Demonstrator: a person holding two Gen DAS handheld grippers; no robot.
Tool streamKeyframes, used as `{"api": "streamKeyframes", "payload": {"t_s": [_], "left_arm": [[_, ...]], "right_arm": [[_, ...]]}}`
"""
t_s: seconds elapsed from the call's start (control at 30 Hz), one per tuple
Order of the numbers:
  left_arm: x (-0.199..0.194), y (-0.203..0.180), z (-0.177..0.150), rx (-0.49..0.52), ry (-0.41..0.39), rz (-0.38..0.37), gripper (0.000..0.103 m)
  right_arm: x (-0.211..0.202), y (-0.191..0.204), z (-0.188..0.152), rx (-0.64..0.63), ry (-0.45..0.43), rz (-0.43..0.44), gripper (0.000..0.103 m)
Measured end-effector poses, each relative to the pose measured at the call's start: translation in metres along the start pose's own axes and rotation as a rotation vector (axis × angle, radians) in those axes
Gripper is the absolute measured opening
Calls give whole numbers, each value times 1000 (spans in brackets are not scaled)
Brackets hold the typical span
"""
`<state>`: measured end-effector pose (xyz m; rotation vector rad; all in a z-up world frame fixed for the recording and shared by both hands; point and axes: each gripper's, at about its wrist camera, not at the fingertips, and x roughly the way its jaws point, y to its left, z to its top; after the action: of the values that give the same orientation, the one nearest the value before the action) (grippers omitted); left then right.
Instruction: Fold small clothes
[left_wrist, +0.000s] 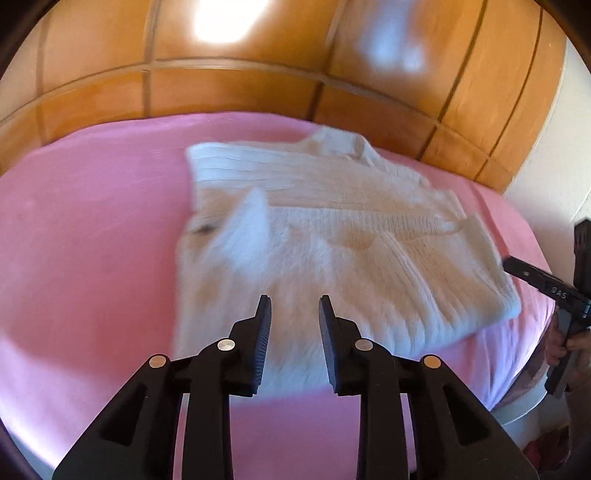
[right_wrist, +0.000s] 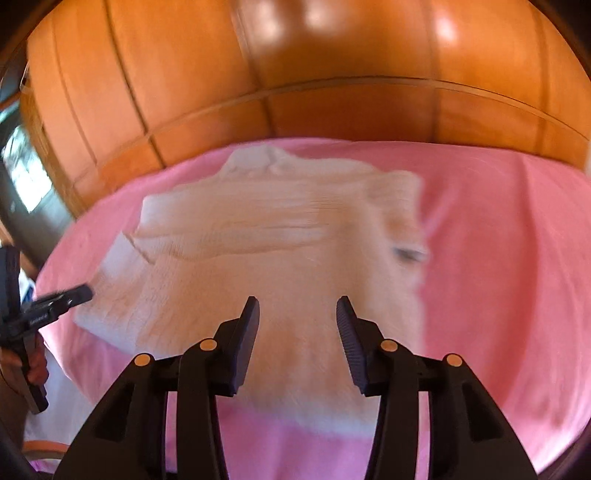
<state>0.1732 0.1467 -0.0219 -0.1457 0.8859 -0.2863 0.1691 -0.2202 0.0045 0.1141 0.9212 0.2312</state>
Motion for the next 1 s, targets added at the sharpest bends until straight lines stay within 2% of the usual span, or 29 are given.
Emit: {"api": "streamKeyframes", "payload": {"t_s": [0.1,0.17,0.23,0.3,0.4,0.53,0.63,0.67,0.73,0.8,0.83,0.9,1.0], "left_arm": [[33,-11,15,28,51,-20,25],[53,-17,19,55,73,-3,25],[66,-20,17,84,78,36,15],[67,-25,13,117,53,44,3],[51,-23,15,92,-6,20,2],[12,-10,36,-3,-141,-8,2],[9,-11,51,-9,-194,26,2],[13,-12,53,-9,-188,31,2],[37,-16,55,18,-148,98,2],[78,-17,50,45,-12,175,2],[93,-13,44,30,35,190,2],[95,-15,40,47,13,202,2],[91,-16,42,43,28,201,3]], "right_arm": [[39,12,9,-48,54,-35,42],[63,16,11,-70,105,-50,31],[75,22,5,-114,113,-70,15],[71,27,4,-144,99,-87,6],[51,30,9,-153,41,-86,5],[27,28,24,-125,-50,-81,5],[30,24,33,-114,-85,-113,5],[39,20,37,-94,-77,-117,5],[70,12,39,-53,-4,-113,5],[92,5,30,-29,61,-124,6],[97,3,26,-25,59,-118,7],[92,5,22,-29,29,-114,10],[85,0,23,5,34,-73,20]]}}
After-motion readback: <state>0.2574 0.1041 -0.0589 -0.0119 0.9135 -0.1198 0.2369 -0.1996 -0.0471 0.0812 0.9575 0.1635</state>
